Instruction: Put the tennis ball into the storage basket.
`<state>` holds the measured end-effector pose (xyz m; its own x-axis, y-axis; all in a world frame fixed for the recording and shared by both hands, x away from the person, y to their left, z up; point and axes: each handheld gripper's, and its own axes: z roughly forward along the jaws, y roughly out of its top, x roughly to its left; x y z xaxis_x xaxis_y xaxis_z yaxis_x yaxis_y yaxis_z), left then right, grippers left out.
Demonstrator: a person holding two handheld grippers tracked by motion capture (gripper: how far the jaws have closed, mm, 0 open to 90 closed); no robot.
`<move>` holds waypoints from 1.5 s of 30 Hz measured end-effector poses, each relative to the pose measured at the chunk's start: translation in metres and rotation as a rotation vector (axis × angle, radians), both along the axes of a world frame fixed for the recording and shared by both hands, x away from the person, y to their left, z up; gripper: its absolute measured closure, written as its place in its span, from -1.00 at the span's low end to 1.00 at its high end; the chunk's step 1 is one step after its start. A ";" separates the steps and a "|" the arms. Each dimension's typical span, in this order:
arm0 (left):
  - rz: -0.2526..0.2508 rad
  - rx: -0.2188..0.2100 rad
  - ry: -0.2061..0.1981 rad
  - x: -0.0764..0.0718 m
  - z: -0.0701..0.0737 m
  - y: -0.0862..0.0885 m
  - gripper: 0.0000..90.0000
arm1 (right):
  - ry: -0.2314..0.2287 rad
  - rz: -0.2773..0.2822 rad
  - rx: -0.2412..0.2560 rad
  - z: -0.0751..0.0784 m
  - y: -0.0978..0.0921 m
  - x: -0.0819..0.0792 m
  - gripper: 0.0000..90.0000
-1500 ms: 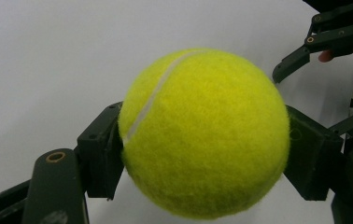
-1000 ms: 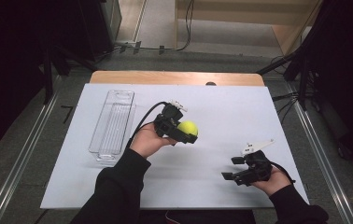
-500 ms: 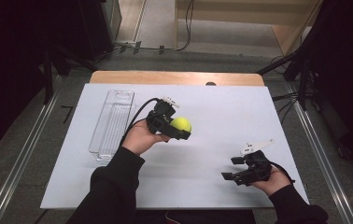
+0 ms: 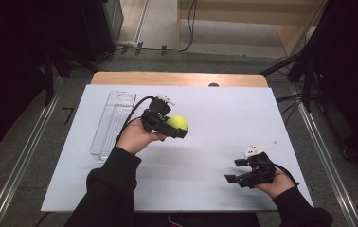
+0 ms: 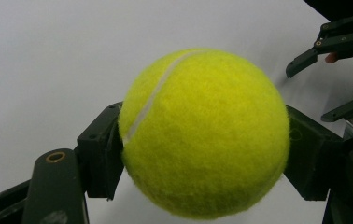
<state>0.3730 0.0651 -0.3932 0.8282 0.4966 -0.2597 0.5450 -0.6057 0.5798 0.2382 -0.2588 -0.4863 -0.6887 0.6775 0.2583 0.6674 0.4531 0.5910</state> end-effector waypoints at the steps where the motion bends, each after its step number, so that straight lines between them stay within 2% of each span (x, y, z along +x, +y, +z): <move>1: 0.008 0.000 0.001 0.000 0.000 0.001 -0.41 | -0.001 0.000 -0.001 0.000 0.000 0.000 -0.52; 13: 0.041 0.002 0.005 0.005 0.005 0.017 -0.41 | -0.001 0.000 -0.002 0.000 0.000 0.000 -0.52; 21: 0.052 0.019 0.012 0.007 0.010 0.031 -0.41 | 0.000 -0.003 -0.002 0.001 0.000 -0.001 -0.52; 30: 0.097 0.012 0.002 0.009 0.015 0.046 -0.41 | -0.002 0.000 -0.003 0.001 0.000 -0.001 -0.52; 38: 0.143 0.050 -0.019 0.013 0.016 0.059 -0.41 | -0.001 0.001 -0.006 0.001 0.000 -0.001 -0.52; 45: 0.186 0.048 -0.027 0.015 0.018 0.072 -0.41 | 0.000 0.002 -0.007 0.000 0.000 -0.001 -0.52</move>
<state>0.3884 0.1370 -0.3753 0.7271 0.6534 -0.2108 0.6350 -0.5232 0.5684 0.2376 -0.2584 -0.4859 -0.6901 0.6779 0.2536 0.6664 0.4583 0.5881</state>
